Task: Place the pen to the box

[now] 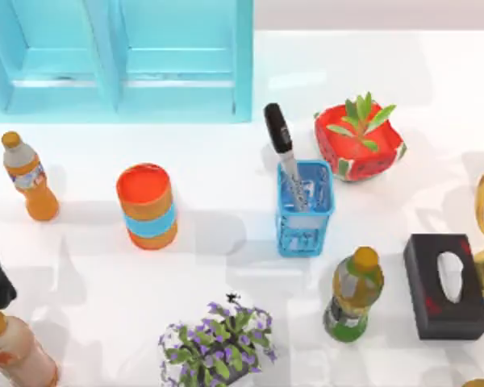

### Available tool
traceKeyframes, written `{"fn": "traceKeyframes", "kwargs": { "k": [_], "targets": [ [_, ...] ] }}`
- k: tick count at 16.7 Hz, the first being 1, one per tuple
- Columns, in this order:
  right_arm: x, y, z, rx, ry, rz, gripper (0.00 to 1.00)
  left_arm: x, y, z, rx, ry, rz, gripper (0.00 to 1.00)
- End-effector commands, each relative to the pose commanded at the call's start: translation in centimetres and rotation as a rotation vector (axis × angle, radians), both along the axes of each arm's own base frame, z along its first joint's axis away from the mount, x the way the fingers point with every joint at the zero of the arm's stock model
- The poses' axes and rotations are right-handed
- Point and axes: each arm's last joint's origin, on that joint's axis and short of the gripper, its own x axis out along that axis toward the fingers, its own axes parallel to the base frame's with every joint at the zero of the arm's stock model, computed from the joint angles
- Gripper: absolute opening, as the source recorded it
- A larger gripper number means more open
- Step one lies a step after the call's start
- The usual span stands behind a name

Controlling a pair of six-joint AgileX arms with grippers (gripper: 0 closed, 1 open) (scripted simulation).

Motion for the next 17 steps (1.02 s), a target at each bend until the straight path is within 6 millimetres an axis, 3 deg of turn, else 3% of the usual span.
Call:
{"fn": "traceKeyframes", "kwargs": {
  "k": [4,9,13,15,17],
  "targets": [
    [0.0,0.2,1.0,-0.006,-0.012,0.031,1.0,0.0,0.0,0.0,0.0,0.0,0.0,1.0],
    [1.3,1.4,6.8,-0.05,-0.032,0.227,1.0,0.0,0.0,0.0,0.0,0.0,0.0,1.0],
    [5.6,3.6,10.9,-0.084,0.05,0.443,1.0,0.0,0.0,0.0,0.0,0.0,0.0,1.0],
    [8.7,5.4,11.7,-0.094,0.13,0.554,1.0,0.0,0.0,0.0,0.0,0.0,0.0,1.0],
    [11.9,7.5,11.2,-0.1,0.238,0.658,1.0,0.0,0.0,0.0,0.0,0.0,0.0,1.0]
  ]
}}
